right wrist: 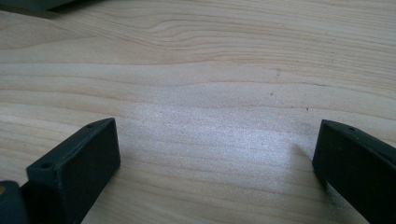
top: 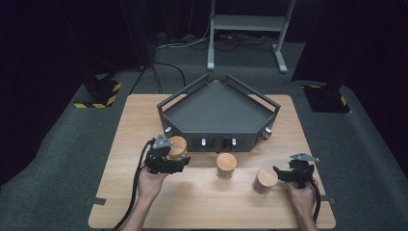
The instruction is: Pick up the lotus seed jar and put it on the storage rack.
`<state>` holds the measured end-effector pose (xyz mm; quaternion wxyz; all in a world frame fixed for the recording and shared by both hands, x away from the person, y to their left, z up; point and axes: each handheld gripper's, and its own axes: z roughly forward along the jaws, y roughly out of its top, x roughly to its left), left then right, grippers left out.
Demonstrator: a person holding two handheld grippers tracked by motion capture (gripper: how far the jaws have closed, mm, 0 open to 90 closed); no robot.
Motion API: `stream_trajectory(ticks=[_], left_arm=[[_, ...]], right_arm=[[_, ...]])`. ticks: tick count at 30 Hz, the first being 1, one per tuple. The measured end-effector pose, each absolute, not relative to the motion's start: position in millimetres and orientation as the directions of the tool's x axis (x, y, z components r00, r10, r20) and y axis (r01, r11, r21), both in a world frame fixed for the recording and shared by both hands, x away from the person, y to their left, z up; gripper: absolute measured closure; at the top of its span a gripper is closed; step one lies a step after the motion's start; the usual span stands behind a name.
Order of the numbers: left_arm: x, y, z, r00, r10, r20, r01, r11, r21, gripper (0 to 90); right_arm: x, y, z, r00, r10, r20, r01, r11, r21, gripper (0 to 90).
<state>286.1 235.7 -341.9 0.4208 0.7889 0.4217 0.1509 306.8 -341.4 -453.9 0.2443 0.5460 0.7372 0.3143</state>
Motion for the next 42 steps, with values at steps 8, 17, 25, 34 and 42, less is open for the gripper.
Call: stream_trajectory(ticks=[8, 17, 25, 34, 42], left_arm=[[299, 236, -322, 0.604, 0.788, -0.118, 0.530, -0.287, 0.798, 25.5], [315, 228, -301, 0.606, 0.789, -0.105, 0.528, -0.299, 0.795, 25.5], [338, 220, -288, 0.587, 0.801, -0.113, 0.549, -0.293, 0.783, 25.5], [356, 210, -281, 0.560, 0.822, -0.100, 0.556, -0.284, 0.782, 25.5], [369, 199, -274, 0.530, 0.845, -0.067, 0.550, -0.282, 0.786, 25.5]], right_arm=[[307, -341, -454, -0.284, 0.959, -0.017, 0.651, 0.206, 0.730, 0.3], [307, -341, -454, -0.284, 0.959, -0.017, 0.651, 0.206, 0.730, 0.3], [307, -341, -454, -0.284, 0.959, -0.017, 0.651, 0.206, 0.730, 0.3], [307, -341, -454, -0.284, 0.959, -0.017, 0.651, 0.206, 0.730, 0.3], [307, -341, -454, -0.284, 0.959, -0.017, 0.651, 0.206, 0.730, 0.3]])
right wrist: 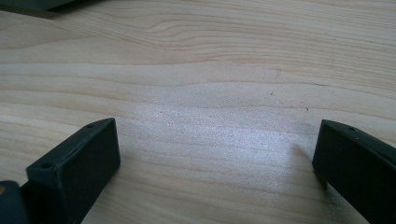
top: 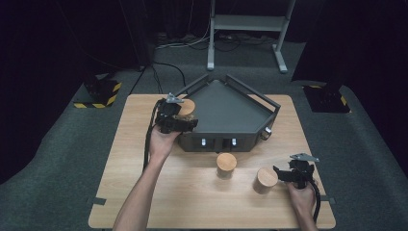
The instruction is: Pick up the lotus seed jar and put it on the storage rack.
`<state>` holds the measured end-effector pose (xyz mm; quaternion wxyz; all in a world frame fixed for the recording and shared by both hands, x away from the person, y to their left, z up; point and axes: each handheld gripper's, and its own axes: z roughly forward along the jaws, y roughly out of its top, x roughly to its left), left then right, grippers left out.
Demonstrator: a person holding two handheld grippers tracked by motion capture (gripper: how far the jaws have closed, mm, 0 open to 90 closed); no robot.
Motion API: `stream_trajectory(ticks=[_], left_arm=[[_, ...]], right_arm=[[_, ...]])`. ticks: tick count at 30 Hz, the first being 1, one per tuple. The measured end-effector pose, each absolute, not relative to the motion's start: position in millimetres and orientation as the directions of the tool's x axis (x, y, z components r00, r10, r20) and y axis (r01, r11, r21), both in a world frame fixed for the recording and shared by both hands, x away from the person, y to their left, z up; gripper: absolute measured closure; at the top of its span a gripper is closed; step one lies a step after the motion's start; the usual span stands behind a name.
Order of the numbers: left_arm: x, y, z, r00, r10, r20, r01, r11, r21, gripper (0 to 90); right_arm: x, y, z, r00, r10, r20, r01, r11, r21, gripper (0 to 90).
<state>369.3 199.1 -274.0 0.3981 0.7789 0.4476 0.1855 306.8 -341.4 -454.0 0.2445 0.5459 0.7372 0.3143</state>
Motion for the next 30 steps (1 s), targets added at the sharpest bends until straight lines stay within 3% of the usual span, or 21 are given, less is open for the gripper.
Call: stream_trajectory(ticks=[30], left_arm=[[410, 165, -300, 0.445, 0.894, -0.056, 0.609, -0.256, 0.751, 25.4]], right_arm=[[307, -341, -454, -0.285, 0.958, -0.017, 0.651, 0.207, 0.730, 0.3]])
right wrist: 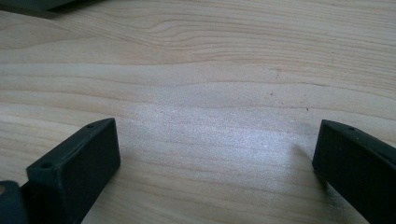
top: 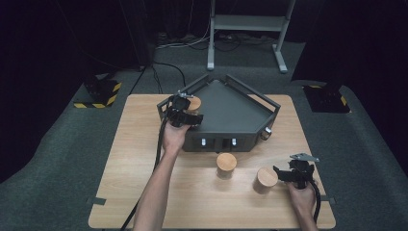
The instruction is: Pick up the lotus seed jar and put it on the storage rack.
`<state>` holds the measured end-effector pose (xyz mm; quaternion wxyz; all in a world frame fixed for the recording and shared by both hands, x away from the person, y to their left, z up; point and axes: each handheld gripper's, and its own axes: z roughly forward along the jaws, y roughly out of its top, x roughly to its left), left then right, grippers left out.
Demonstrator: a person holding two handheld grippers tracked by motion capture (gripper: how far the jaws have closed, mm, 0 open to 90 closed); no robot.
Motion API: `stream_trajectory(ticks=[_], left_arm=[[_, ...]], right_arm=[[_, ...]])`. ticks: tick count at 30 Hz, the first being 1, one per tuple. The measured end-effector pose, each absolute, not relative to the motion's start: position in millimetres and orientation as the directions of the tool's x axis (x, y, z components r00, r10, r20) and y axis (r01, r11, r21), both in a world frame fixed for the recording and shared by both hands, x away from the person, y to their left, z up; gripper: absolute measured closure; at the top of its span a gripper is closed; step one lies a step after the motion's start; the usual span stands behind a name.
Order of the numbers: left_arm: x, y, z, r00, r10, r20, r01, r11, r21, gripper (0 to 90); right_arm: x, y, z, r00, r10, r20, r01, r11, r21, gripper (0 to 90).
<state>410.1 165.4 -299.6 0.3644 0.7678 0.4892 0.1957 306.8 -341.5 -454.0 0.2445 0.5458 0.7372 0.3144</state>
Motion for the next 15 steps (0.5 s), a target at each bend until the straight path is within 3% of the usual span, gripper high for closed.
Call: stream_trajectory(ticks=[15], left_arm=[[410, 162, -313, 0.424, 0.905, -0.028, 0.610, -0.263, 0.748, 25.4]], right_arm=[[307, -341, -454, -0.285, 0.958, -0.017, 0.651, 0.207, 0.730, 0.2]])
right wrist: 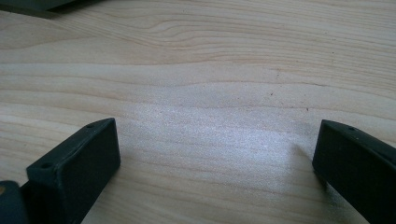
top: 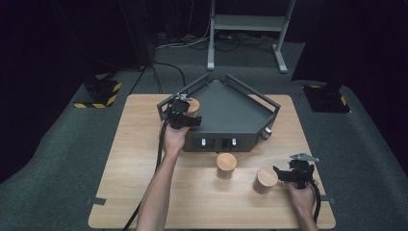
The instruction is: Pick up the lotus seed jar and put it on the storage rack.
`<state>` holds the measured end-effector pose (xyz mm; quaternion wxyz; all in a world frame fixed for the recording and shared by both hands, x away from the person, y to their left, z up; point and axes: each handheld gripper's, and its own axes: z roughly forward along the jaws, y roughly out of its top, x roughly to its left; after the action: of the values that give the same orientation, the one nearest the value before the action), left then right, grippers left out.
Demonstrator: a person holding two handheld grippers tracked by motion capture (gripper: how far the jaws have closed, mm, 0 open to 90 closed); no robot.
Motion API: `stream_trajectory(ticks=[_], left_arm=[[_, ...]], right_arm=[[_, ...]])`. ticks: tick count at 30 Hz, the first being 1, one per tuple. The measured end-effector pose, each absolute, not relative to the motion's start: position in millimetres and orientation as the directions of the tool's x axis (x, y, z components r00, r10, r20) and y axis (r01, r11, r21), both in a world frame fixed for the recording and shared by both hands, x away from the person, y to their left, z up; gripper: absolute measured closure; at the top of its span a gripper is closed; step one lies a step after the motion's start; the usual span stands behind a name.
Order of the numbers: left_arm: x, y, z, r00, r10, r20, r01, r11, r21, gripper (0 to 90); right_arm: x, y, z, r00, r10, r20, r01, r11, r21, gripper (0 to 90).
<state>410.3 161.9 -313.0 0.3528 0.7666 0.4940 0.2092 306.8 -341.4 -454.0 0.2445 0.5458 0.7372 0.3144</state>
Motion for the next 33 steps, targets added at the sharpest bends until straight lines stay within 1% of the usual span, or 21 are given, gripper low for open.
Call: stream_trajectory(ticks=[14, 27, 28, 29, 30, 33], left_arm=[[405.2, 157.2, -319.1, 0.436, 0.900, 0.011, 0.585, -0.293, 0.756, 25.3], [405.7, 159.9, -319.1, 0.443, 0.897, 0.007, 0.585, -0.295, 0.756, 24.9], [405.2, 158.9, -319.0, 0.439, 0.898, 0.012, 0.584, -0.296, 0.756, 23.6], [405.3, 158.7, -318.5, 0.438, 0.899, 0.014, 0.585, -0.297, 0.754, 19.4], [404.9, 158.7, -318.7, 0.436, 0.900, 0.012, 0.585, -0.293, 0.756, 13.3], [403.2, 160.4, -318.8, 0.437, 0.899, 0.004, 0.583, -0.286, 0.761, 7.7]], right_arm=[[306.8, -341.4, -453.9, -0.285, 0.959, -0.017, 0.651, 0.207, 0.730, 0.3], [306.8, -341.4, -453.9, -0.285, 0.958, -0.017, 0.651, 0.207, 0.730, 0.3], [306.8, -341.4, -454.0, -0.285, 0.958, -0.017, 0.651, 0.207, 0.730, 0.3], [306.8, -341.4, -453.9, -0.285, 0.958, -0.017, 0.651, 0.207, 0.730, 0.3], [306.8, -341.4, -453.9, -0.284, 0.959, -0.018, 0.651, 0.207, 0.730, 0.3], [306.8, -341.4, -453.9, -0.285, 0.958, -0.018, 0.651, 0.207, 0.730, 0.3]])
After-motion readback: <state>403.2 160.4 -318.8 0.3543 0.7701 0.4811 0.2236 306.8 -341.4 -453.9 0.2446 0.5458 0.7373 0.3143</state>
